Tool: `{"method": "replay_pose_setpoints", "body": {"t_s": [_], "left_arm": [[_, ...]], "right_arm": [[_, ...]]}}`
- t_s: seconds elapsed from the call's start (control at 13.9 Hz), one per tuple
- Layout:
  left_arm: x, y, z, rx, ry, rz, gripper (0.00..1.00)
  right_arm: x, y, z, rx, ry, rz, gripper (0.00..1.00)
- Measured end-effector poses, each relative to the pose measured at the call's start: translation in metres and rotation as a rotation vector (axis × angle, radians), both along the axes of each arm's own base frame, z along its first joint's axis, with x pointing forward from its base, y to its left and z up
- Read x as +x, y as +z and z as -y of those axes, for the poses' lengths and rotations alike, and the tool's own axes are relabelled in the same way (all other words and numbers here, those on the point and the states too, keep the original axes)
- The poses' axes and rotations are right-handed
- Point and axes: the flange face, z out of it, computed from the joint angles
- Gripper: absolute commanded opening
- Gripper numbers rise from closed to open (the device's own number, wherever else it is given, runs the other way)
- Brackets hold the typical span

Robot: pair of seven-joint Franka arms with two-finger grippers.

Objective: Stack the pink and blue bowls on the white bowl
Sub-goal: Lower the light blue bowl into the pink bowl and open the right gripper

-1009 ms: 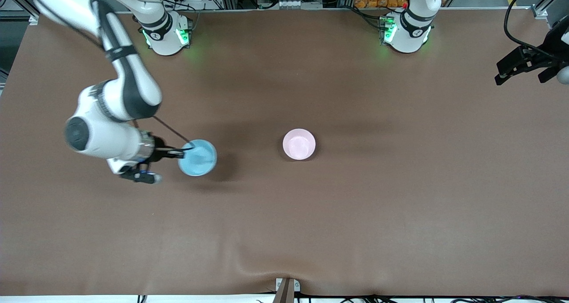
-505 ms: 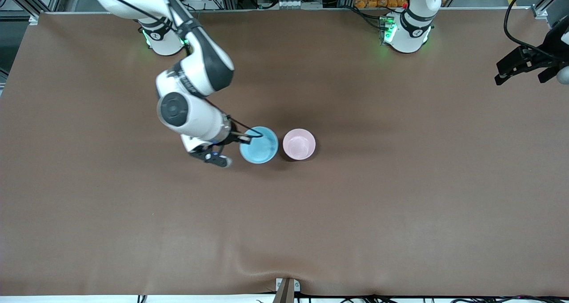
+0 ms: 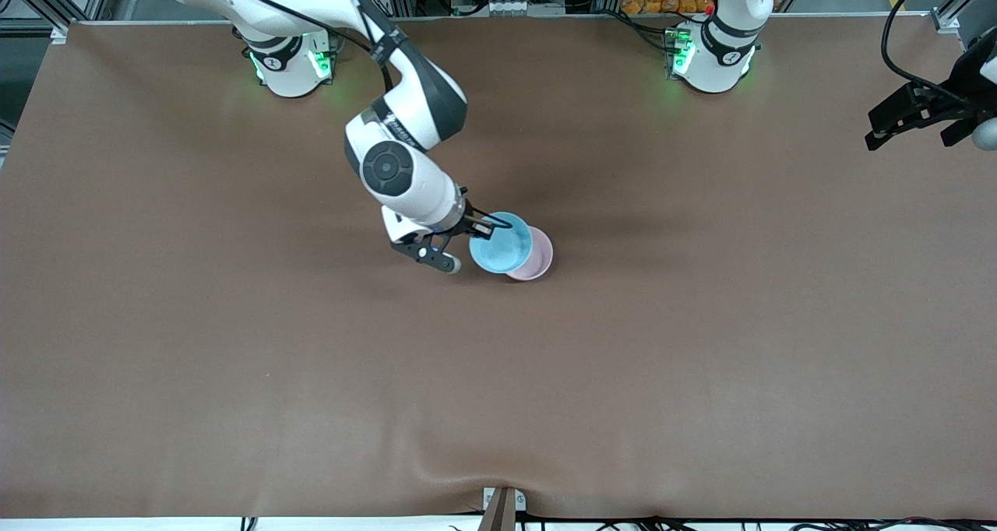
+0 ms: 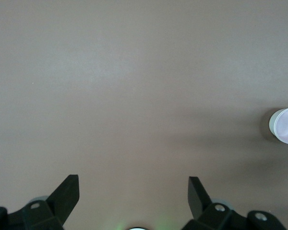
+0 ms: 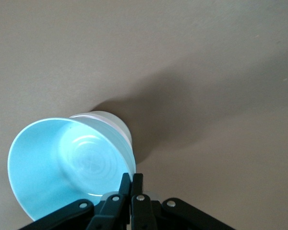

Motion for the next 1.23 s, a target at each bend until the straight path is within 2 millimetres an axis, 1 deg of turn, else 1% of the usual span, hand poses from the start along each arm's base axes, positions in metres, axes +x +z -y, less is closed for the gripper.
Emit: {"method": "replay_pose_setpoints", "body": {"t_s": [0.14, 0.29, 0.72, 0.94, 1.15, 1.23], "left_arm": [[0.001, -0.001, 0.0, 0.0, 0.0, -0.002, 1.0], [0.001, -0.002, 0.0, 0.0, 0.0, -0.004, 1.0], [0.002, -0.004, 0.0, 0.0, 0.0, -0.009, 1.0], [0.002, -0.005, 0.0, 0.0, 0.0, -0.01, 1.0], [0.002, -0.005, 0.0, 0.0, 0.0, -0.011, 1.0], [0.002, -0.006, 0.0, 0.0, 0.0, -0.011, 1.0]], "right_arm": [[-0.005, -0.014, -0.012, 0.006, -0.011, 0.011, 0.0], [-0.006, -0.026, -0.016, 0.01, -0.017, 0.02, 0.0], [-0.004, -0.044, -0.017, 0.011, -0.027, 0.028, 0.0], [-0.009, -0.053, -0.024, 0.013, -0.023, 0.033, 0.0], [-0.013, -0.061, -0.028, 0.006, -0.021, 0.024, 0.0], [-0.013, -0.064, -0.027, 0.004, -0.021, 0.022, 0.08]]}}
